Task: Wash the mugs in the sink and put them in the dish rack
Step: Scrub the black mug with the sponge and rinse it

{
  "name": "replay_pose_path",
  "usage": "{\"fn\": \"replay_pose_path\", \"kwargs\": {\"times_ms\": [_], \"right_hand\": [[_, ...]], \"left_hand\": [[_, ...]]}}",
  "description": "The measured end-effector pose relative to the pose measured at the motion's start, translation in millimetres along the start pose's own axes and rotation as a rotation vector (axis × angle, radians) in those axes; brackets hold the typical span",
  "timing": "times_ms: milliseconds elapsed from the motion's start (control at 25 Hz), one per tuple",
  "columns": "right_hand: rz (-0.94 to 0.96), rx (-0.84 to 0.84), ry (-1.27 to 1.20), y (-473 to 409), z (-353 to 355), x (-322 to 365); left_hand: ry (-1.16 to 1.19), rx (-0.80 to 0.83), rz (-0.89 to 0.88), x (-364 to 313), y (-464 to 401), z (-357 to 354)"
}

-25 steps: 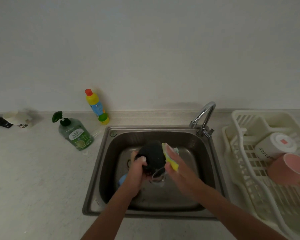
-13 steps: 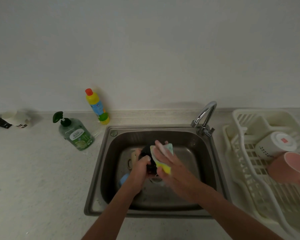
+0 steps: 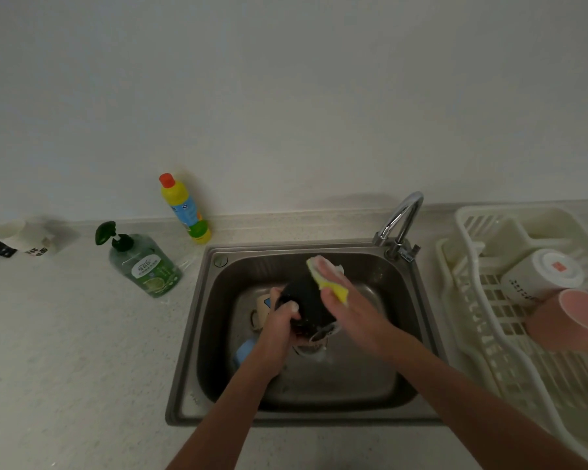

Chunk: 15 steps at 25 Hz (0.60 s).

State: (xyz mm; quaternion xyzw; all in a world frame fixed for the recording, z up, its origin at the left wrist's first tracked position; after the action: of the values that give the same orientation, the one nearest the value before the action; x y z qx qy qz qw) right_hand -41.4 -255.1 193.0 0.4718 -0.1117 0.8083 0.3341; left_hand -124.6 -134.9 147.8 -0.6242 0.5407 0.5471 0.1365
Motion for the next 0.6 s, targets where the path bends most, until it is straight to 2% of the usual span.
{"fn": "replay_pose_path", "kwargs": {"times_ms": [80, 120, 280, 320, 440, 480, 600], "right_hand": [[-0.063, 0.028, -0.102, 7.7, 0.0, -7.2], [-0.032, 0.038, -0.059, 12.6, -5.4, -4.9], [0.142, 0.021, 0.167, 5.8, -14.4, 7.2], [0.087, 0.018, 0.093, 1.4, -7.5, 5.1], [-0.213, 0.046, -0.206, 5.2, 5.7, -9.1], [-0.219, 0.065, -0.221, 12.8, 0.9, -8.2], [-0.011, 0.071, -0.102, 22.0, -13.9, -0.6]], "left_hand": [[0.139, -0.089, -0.007, -2.9, -3.7, 4.9], [0.158, -0.117, -0.016, -4.1, -5.7, 6.0], [0.004, -0.034, 0.025, 2.4, -3.7, -4.7], [0.006, -0.024, 0.035, 2.4, -1.2, -8.0], [0.247, -0.084, 0.036, -3.0, -1.4, -0.7], [0.291, -0.093, 0.011, -7.0, -2.2, 3.3], [0.173, -0.100, 0.026, -9.8, -2.8, 4.4]]}}
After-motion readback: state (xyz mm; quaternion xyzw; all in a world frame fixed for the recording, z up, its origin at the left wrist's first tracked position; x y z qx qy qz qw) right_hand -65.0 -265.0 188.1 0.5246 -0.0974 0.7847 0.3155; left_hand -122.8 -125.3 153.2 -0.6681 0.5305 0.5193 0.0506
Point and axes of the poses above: each hand's wrist, its own y-axis away from the middle knuckle, its own z-axis out of the back of the hand, x = y × z, the point moved 4 cm from there along -y, towards the middle knuckle, and after that the axes turned 4 degrees about -z, right-handed, at the moved point
